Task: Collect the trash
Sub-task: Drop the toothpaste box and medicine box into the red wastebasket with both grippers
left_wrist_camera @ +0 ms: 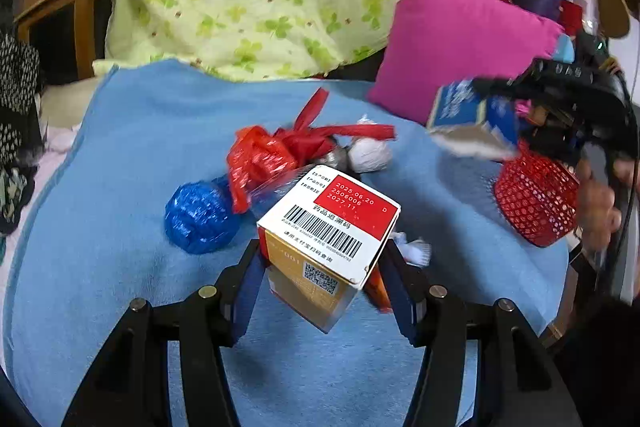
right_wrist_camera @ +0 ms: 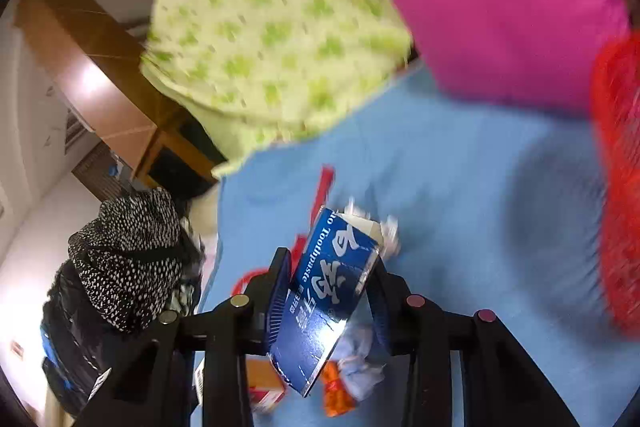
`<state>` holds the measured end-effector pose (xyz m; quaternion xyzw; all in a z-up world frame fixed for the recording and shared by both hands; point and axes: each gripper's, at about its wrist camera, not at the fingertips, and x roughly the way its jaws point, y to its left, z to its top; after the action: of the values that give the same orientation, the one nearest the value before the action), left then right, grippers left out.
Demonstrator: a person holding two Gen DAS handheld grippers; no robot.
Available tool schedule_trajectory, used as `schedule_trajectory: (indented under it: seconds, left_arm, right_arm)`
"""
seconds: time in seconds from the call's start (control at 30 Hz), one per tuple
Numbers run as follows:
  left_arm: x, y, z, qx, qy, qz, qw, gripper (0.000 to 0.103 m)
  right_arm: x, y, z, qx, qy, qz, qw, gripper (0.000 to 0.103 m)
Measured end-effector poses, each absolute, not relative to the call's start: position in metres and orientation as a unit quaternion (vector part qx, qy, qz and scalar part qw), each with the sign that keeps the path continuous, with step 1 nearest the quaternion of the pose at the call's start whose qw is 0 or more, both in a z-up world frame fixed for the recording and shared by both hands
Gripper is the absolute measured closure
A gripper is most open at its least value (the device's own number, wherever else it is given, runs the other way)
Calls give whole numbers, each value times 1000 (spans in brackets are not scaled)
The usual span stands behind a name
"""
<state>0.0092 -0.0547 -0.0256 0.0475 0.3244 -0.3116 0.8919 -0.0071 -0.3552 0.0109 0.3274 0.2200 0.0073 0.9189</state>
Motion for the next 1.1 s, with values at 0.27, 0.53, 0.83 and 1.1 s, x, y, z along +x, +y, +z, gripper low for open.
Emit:
schedule_trajectory:
  seconds: [0.27, 0.53, 0.83, 1.1]
  left_arm:
    - [-23, -137, 20, 41, 312, -388, 866, 43]
    - [-42, -269, 72, 49, 294, -471, 831, 42]
    - [-45, -378, 55, 90, 332, -483, 805, 37]
    - [-36, -338, 47, 67, 333, -455, 823, 32]
  right_arm:
    - [-100, -428, 62, 279, 91, -80, 953, 64]
    - [-157, -524, 44, 372, 59, -156, 913, 63]
    - [-175, -577, 12, 453, 77, -183, 869, 36]
    - [-181, -564, 23, 427, 48, -167, 887, 29]
